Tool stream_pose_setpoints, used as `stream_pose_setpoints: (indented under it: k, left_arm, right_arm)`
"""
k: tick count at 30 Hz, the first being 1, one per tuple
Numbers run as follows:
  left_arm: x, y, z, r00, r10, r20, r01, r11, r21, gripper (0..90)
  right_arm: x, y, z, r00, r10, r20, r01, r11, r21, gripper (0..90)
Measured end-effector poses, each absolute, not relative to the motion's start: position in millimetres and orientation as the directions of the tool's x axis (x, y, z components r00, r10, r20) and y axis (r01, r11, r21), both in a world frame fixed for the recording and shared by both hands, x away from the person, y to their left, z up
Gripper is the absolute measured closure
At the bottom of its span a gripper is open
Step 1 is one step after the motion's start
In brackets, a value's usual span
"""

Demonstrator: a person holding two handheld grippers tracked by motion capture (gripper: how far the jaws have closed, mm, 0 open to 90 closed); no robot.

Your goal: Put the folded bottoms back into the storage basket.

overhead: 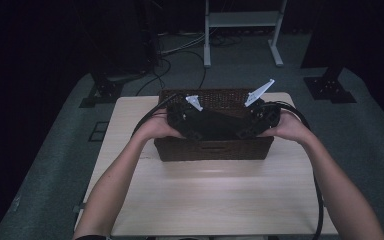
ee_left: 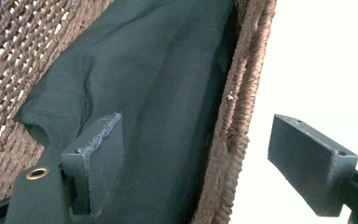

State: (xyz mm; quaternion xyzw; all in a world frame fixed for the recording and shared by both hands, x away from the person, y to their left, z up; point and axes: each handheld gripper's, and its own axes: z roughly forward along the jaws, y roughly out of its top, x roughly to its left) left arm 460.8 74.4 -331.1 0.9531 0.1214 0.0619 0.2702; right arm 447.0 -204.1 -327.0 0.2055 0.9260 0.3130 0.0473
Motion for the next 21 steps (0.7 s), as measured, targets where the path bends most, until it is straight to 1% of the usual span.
stream_pose_setpoints:
  k: [10,14,21]
  left_arm:
    - [448,76,-331,0.963,0.264,0.060,0.191,-0.820,0.540,12.9]
    - [442,75,-330,0.965,0.253,0.074,0.176,-0.829,0.530,11.6]
    - [434,72,-327,0.967,0.240,0.089,0.155,-0.827,0.540,11.6]
  right_arm:
    - [430,-212,-332,-0.909,0.414,0.041,0.355,0.722,0.593,26.2]
    - [425,-214,-333,-0.909,0.415,0.036,0.353,0.722,0.595,25.3]
    - [417,-214,-335,-0.911,0.411,0.033,0.349,0.724,0.595,24.6]
